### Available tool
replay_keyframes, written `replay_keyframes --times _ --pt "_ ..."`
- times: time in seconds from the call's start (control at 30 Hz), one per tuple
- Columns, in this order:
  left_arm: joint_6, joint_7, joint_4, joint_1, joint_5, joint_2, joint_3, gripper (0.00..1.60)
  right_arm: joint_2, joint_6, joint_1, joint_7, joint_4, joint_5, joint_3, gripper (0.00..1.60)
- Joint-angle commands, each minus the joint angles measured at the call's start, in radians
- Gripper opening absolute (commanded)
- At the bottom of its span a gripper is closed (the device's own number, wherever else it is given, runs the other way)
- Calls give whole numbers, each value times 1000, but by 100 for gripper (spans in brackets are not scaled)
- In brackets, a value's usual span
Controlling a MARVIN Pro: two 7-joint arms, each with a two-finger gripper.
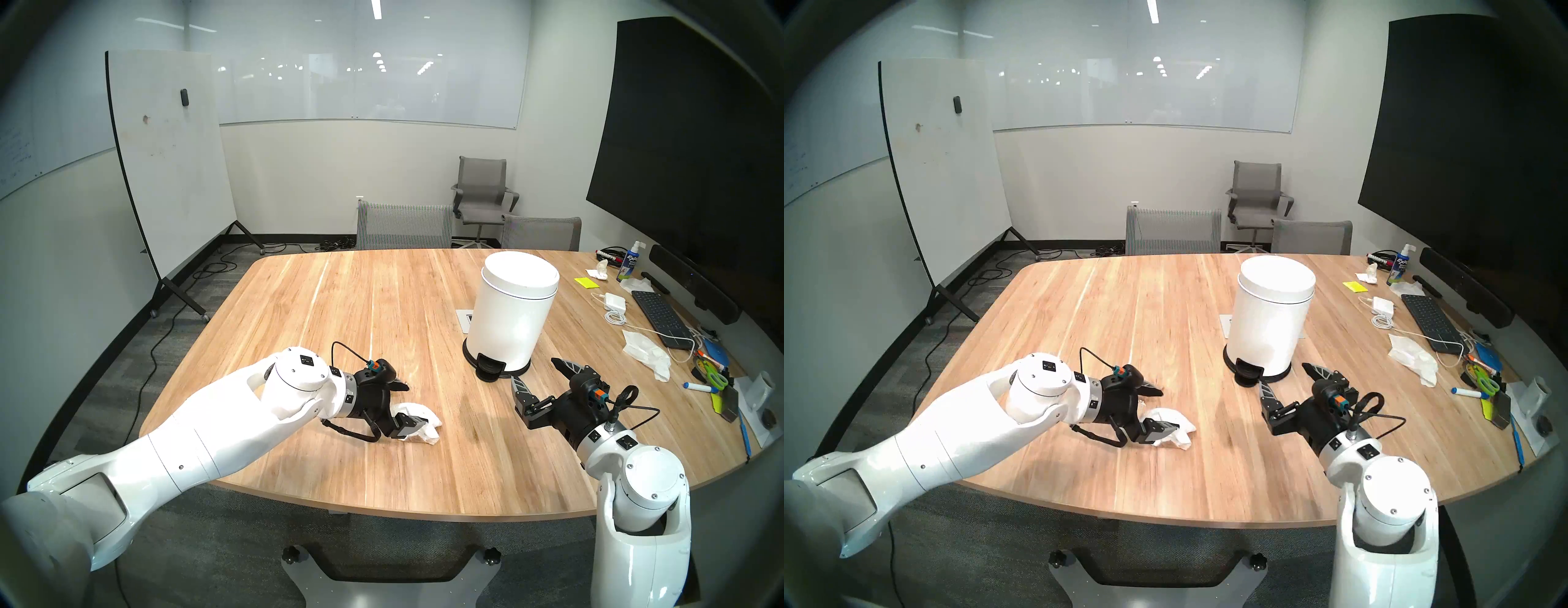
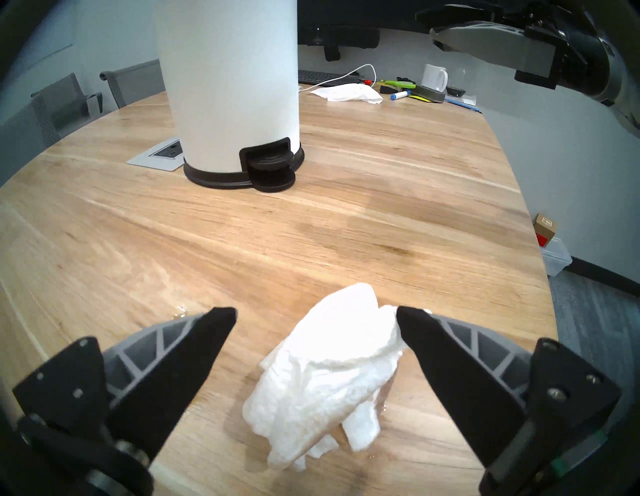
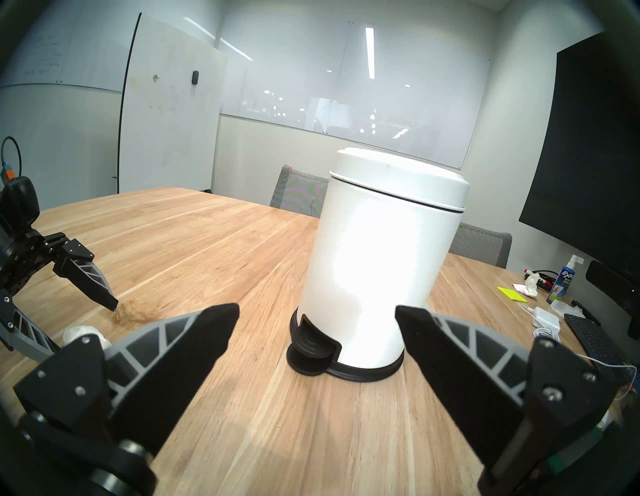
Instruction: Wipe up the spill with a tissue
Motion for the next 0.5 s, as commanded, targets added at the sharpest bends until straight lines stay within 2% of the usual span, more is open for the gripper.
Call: replay_keyframes --times 0.0,0.27,0.3,0.33,0.37,0.47 --pt "-12 -4 -10 6 -1 -4 2 160 0 -1 3 0 -23 1 -3 160" --pt "-21 0 -8 18 2 -9 9 160 0 -1 3 0 -23 1 -3 160" --pt "-21 1 -8 20 4 -10 11 153 0 -1 3 0 -23 1 -3 160" --pt "-22 1 -7 22 5 -10 12 131 0 -1 3 0 -23 1 -3 160" --pt "-23 2 -6 23 6 -11 14 124 0 -1 3 0 -23 1 -3 160" --pt "-24 2 -2 26 8 -12 17 74 0 -1 3 0 -23 1 -3 160"
